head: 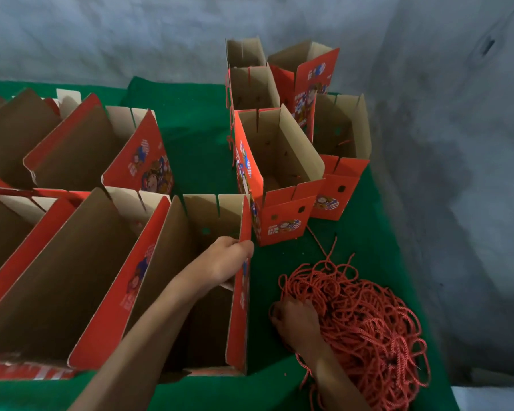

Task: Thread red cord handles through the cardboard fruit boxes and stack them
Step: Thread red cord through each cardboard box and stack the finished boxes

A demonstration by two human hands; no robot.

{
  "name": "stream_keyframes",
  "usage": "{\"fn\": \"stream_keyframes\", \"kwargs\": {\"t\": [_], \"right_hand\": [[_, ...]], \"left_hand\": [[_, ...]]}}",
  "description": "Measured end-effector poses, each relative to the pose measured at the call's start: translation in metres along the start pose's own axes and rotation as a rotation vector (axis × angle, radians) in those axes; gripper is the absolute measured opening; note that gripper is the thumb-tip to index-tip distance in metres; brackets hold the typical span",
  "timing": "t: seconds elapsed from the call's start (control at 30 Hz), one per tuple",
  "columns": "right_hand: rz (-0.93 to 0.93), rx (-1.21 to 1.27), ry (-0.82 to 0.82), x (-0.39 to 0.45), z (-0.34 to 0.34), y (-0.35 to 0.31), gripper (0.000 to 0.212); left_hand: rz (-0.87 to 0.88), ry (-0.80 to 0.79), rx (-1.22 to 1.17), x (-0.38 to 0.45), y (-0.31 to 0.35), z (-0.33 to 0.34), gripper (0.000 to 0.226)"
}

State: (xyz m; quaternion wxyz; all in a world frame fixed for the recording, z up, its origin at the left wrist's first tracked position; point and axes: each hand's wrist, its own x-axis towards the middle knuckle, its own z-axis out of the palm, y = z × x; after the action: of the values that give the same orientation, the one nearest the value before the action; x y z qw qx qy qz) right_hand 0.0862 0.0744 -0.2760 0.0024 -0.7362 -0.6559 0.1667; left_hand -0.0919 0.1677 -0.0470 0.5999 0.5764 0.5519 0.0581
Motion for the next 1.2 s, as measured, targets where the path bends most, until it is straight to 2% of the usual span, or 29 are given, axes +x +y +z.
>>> {"fn": "stream_keyframes", "kwargs": {"t": [0.07, 0.13, 0.3, 0.37, 0.43, 0.53, 0.6, 0.67, 0.8, 0.93, 1.07, 1.2], "right_hand": [[0.022, 0.035, 0.021, -0.004, 0.000, -0.004, 0.017], [0.064, 0.172, 0.064, -0.009, -0.005, -0.008, 0.014], [0.117, 0.893, 0.118, -0.015, -0.052, -0.031, 0.012], [0.065, 1.100, 0.144, -0.015, -0.073, -0.044, 0.006], [0.024, 1.224, 0.170, -0.014, -0.085, -0.054, 0.007], [0.021, 1.220, 0.167, -0.010, -0.089, -0.061, 0.016], [0.002, 1.148, 0.144, -0.009, -0.088, -0.063, 0.021], [-0.021, 1.113, 0.159, -0.009, -0.088, -0.065, 0.023], [-0.044, 1.121, 0.212, -0.008, -0.093, -0.068, 0.028], [-0.082, 1.114, 0.225, -0.003, -0.097, -0.071, 0.012], [-0.116, 1.195, 0.108, 0.001, -0.103, -0.067, 0.007], [-0.099, 1.435, -0.037, 0.005, -0.103, -0.060, 0.011]], "left_hand": [[-0.023, -0.007, -0.008, -0.002, -0.002, -0.004, 0.015], [-0.059, -0.011, -0.026, -0.003, -0.004, -0.009, 0.025], [-0.113, -0.046, -0.092, -0.021, -0.010, -0.024, 0.034], [-0.133, 0.003, -0.140, -0.020, -0.003, -0.023, 0.034], [-0.080, -0.053, -0.111, -0.023, -0.007, -0.022, 0.037], [-0.014, -0.028, -0.213, -0.016, 0.002, -0.012, 0.038], [-0.105, 0.140, -0.128, -0.014, 0.023, -0.004, 0.039], [-0.160, 0.192, -0.130, -0.021, 0.029, -0.002, 0.040], [-0.184, 0.208, -0.241, -0.023, 0.024, -0.005, 0.039], [-0.228, 0.135, -0.344, -0.029, 0.021, -0.008, 0.038], [-0.221, 0.044, -0.489, -0.029, 0.014, -0.007, 0.045], [-0.206, 0.065, -0.494, -0.025, 0.015, -0.006, 0.045]]}}
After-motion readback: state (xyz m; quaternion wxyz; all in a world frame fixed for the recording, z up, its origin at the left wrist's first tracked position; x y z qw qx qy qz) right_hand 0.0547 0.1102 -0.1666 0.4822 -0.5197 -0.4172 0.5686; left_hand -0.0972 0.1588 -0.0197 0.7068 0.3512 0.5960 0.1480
